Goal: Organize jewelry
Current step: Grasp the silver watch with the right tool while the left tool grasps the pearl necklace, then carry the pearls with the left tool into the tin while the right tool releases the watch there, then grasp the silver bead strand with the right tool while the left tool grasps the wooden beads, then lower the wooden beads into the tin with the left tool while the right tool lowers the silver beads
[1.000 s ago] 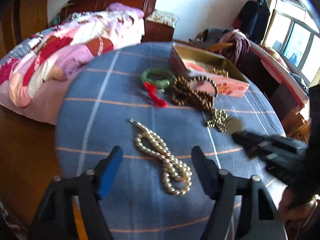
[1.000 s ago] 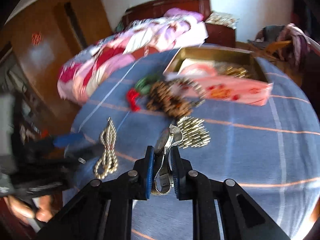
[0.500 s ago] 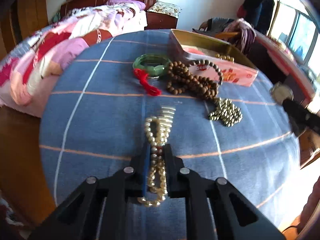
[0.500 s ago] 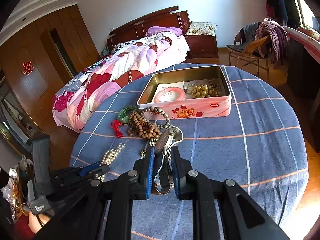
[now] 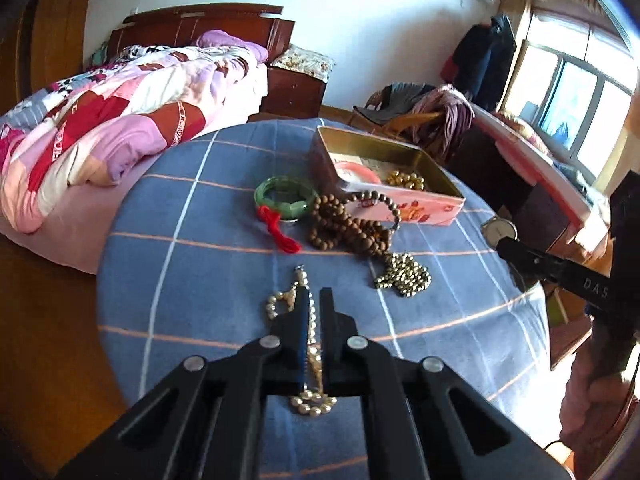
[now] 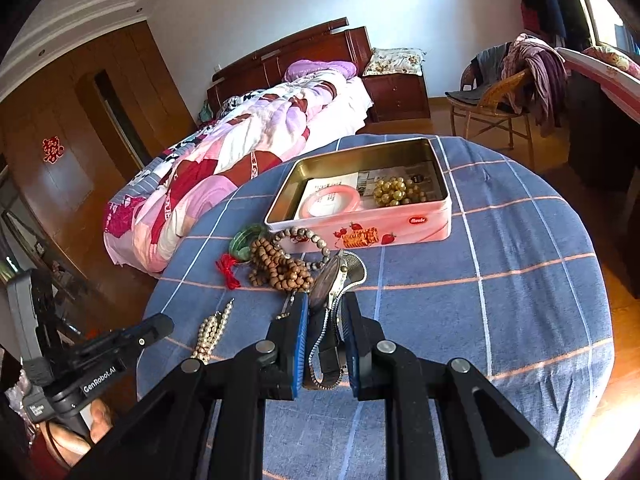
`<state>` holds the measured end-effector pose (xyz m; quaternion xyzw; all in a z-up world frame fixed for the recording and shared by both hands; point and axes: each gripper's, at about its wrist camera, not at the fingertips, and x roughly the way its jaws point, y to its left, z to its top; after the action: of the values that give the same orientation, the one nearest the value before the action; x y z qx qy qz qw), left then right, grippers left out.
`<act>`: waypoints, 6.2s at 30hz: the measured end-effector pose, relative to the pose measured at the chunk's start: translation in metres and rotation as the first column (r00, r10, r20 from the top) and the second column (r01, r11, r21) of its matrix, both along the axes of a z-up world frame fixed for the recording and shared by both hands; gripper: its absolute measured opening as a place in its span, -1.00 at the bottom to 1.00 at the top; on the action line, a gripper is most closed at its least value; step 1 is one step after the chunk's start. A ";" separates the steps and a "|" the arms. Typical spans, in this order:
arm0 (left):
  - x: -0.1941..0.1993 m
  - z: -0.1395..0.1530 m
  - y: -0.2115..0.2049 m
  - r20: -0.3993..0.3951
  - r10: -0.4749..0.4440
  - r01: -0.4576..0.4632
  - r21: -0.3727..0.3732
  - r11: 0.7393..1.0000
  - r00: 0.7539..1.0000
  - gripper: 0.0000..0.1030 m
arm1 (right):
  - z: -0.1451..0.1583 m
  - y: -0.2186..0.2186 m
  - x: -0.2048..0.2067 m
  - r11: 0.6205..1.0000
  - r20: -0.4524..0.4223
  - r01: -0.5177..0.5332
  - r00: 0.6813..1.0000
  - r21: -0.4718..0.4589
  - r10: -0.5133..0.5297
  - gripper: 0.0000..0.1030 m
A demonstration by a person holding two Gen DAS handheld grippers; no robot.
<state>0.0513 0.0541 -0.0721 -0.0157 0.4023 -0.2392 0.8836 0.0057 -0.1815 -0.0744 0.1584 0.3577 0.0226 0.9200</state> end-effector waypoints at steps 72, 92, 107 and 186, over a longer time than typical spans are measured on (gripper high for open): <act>0.175 -0.006 -0.159 0.035 -0.121 0.124 -0.092 0.988 0.992 -0.72 | -0.040 -0.077 0.200 0.994 -0.020 0.105 0.994 -0.018 -0.105 -0.63; 0.083 0.017 -0.079 0.107 -0.006 -0.002 0.076 0.997 0.994 0.67 | -0.015 -0.057 0.072 0.984 0.027 0.168 0.986 -0.053 -0.167 0.05; 0.021 -0.009 -0.032 0.055 0.055 -0.060 0.088 0.994 0.997 0.67 | -0.038 -0.003 0.028 0.998 -0.055 0.031 0.998 -0.061 -0.034 0.05; 0.024 0.021 -0.040 0.059 -0.013 0.017 -0.069 0.997 0.998 -0.63 | 0.031 -0.036 0.008 0.999 0.136 0.042 0.990 0.031 -0.046 -0.84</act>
<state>0.0756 0.0141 -0.0513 -0.0362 0.3680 -0.2599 0.8920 0.0140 -0.2176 -0.0433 0.1774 0.2897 0.0182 0.9403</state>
